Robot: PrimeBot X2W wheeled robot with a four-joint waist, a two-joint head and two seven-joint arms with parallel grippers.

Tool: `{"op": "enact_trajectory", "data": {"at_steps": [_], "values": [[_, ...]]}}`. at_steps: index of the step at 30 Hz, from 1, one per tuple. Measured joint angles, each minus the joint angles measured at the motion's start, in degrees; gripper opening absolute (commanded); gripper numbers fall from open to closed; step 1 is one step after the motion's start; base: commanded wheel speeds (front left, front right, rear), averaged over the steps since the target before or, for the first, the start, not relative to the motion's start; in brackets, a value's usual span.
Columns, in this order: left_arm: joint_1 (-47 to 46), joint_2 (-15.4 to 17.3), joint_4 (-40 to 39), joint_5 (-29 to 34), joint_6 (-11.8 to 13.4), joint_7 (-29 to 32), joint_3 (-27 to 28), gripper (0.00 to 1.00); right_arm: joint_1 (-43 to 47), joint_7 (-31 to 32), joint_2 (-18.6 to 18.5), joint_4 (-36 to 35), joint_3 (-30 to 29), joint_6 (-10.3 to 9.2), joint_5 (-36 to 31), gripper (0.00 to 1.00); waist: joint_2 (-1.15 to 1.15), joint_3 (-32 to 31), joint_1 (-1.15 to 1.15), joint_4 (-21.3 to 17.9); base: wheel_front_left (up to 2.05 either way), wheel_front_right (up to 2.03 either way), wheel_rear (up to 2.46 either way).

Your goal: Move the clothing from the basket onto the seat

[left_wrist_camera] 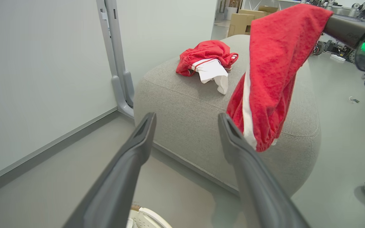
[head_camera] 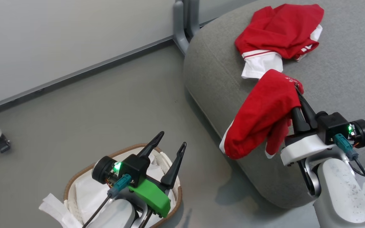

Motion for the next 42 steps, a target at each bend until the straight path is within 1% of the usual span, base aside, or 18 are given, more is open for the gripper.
{"op": "enact_trajectory", "data": {"at_steps": [4, 8, 12, 15, 19, 22, 25, 26, 31, 34, 37, 40, 42], "values": [[-0.6, -0.1, 0.2, 0.5, -0.1, 0.0, -0.1, 1.0, 0.0, 0.0, 0.2, 0.0, -0.2, 0.0, 0.2, 0.0, 0.0, 1.8, 0.0, -2.5, 0.0, 0.0, 0.0], [-1.2, -0.1, 0.3, 0.8, -0.5, 0.0, -0.6, 1.0, 0.0, 0.0, 0.3, 0.2, -0.7, 0.0, 0.3, 0.0, 0.0, 3.7, 0.0, -3.6, 0.0, 0.0, 0.0], [-1.3, -0.2, 0.3, 1.0, -0.9, 0.0, -1.2, 1.0, -0.7, 0.0, -0.2, 0.8, -0.8, 0.0, -0.1, 0.0, 0.0, 5.0, 0.0, -3.3, 0.0, 0.0, 0.0], [-1.3, -0.3, 0.2, 1.1, -1.0, 0.0, -1.4, 1.0, -3.8, 0.0, -2.4, 1.2, -0.9, 0.0, -0.9, 0.0, 0.0, 5.4, 0.0, -2.2, 0.0, 0.0, 0.0], [-1.6, -0.3, -0.4, 1.6, -1.0, 0.0, -1.8, 1.0, -9.7, 0.0, -7.2, 2.5, -0.9, 0.0, -1.8, 0.0, 0.0, 5.9, 0.0, -0.2, 0.0, 0.0, 0.0], [-1.9, -0.4, -1.4, 1.7, -1.0, 0.0, -2.0, 1.0, -16.1, 0.2, -12.5, 4.2, -0.9, 0.0, -2.6, 0.0, 0.0, 6.5, 0.0, 1.5, 0.0, 0.0, 0.0], [-2.3, -0.4, -2.4, 2.2, -0.6, 0.3, -2.2, 1.0, -23.7, 2.5, -19.1, 6.6, 2.4, 0.01, -4.1, 0.0, 0.0, 7.6, 0.0, 3.3, 0.0, 0.0, 0.0], [-2.4, -0.3, -2.8, 2.2, -0.5, 0.4, -2.2, 1.0, -25.8, 3.3, -20.7, 7.2, 2.6, 0.01, -3.9, 0.0, 0.0, 7.9, 0.0, 3.8, 0.0, 0.0, 0.0], [-3.3, 0.6, -5.3, 3.5, 0.1, 1.2, -2.4, 1.0, -37.5, 7.7, -28.7, 10.5, -0.7, 0.0, -1.8, 0.0, 0.0, 10.9, 0.0, 6.5, 0.0, 0.0, 0.0], [-4.2, 1.3, -6.8, 4.2, 0.4, 2.1, -3.0, 1.0, -41.2, 9.6, -32.9, 12.1, -2.6, 0.0, -2.0, 0.0, 0.0, 12.9, 0.0, 8.2, 0.0, 0.0, 0.0], [-4.9, 1.9, -8.4, 4.9, 1.3, 2.6, -2.8, 1.0, -43.9, 10.5, -35.4, 14.3, -4.2, 0.0, -2.5, 0.0, 0.0, 15.3, 0.0, 9.8, 0.0, 0.0, 0.0], [-4.9, 2.2, -10.2, 5.1, 1.9, 2.9, -2.9, 1.0, -44.2, 11.1, -36.3, 17.7, -5.2, 0.0, -3.9, 0.0, 0.0, 17.9, 0.0, 11.3, 0.0, 0.0, 0.0], [-5.0, 2.6, -11.2, 6.1, 2.4, 3.3, -3.1, 1.0, -42.8, 11.5, -36.5, 20.8, -5.3, 0.0, -4.7, 0.0, 0.0, 19.7, 0.0, 12.4, 0.0, 0.0, 0.0]]}}
